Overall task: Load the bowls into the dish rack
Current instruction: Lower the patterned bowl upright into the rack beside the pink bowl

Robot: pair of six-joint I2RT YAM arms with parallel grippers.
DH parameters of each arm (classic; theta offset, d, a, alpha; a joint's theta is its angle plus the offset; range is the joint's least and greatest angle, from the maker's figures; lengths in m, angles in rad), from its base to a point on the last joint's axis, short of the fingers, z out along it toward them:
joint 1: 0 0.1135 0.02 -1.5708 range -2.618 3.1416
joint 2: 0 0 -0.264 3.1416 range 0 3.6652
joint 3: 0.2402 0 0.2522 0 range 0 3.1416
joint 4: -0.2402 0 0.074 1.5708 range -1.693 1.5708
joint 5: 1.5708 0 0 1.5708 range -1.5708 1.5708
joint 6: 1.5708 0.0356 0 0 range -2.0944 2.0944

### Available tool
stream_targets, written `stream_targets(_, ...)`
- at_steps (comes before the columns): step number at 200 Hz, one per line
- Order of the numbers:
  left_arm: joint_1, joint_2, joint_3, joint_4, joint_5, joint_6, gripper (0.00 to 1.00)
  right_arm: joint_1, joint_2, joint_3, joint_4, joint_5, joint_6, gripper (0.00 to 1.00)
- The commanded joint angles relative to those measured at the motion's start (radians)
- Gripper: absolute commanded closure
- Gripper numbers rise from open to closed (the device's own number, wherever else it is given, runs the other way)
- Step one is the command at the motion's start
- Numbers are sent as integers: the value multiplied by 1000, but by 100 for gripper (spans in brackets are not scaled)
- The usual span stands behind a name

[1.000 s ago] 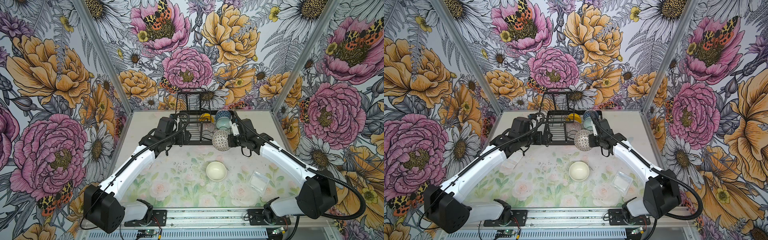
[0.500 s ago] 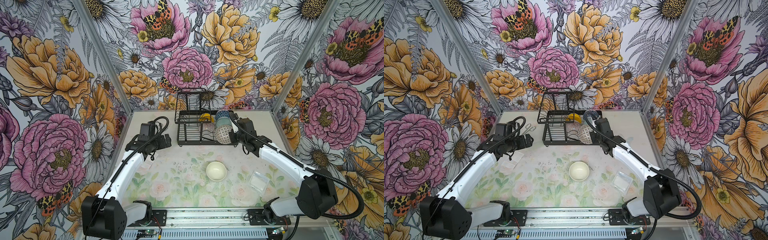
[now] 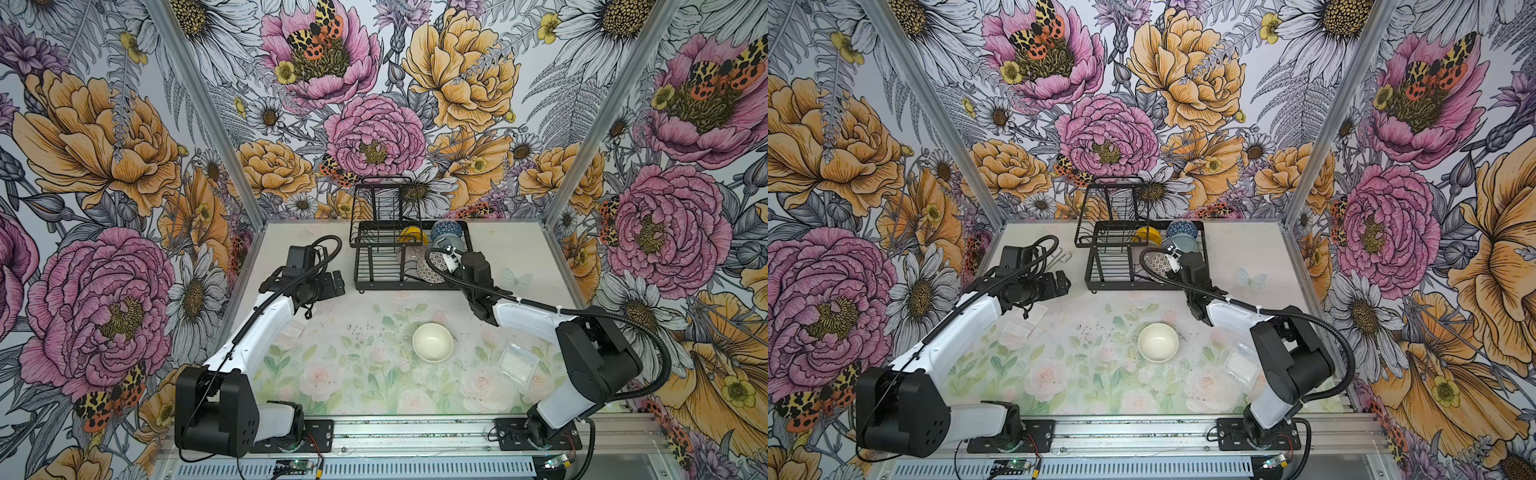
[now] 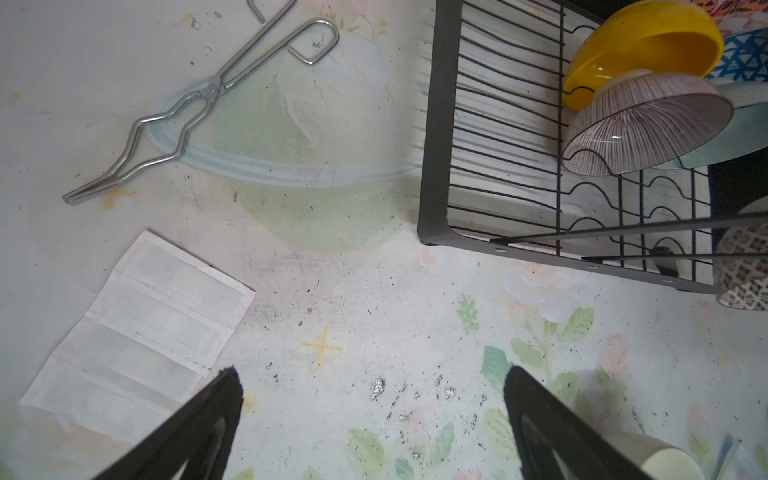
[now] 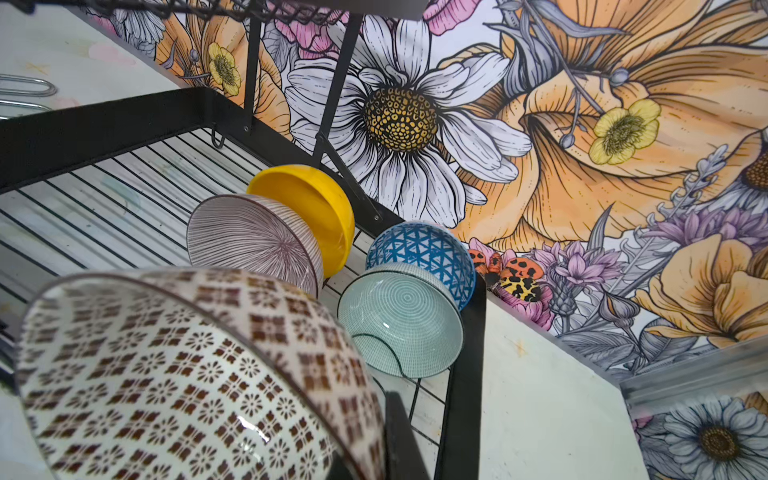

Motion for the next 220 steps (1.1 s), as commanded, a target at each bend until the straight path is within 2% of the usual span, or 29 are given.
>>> stream_targets(1, 4, 7, 16, 18, 26, -3, 1, 9, 39, 47, 212, 43, -50, 100)
stream_targets(128, -8, 10, -3, 19, 29, -11, 1, 21, 220, 101, 394, 93, -117, 100)
stream_targets(220, -10, 10, -7, 19, 31, -7, 1, 20, 302, 125, 428, 36, -126, 100)
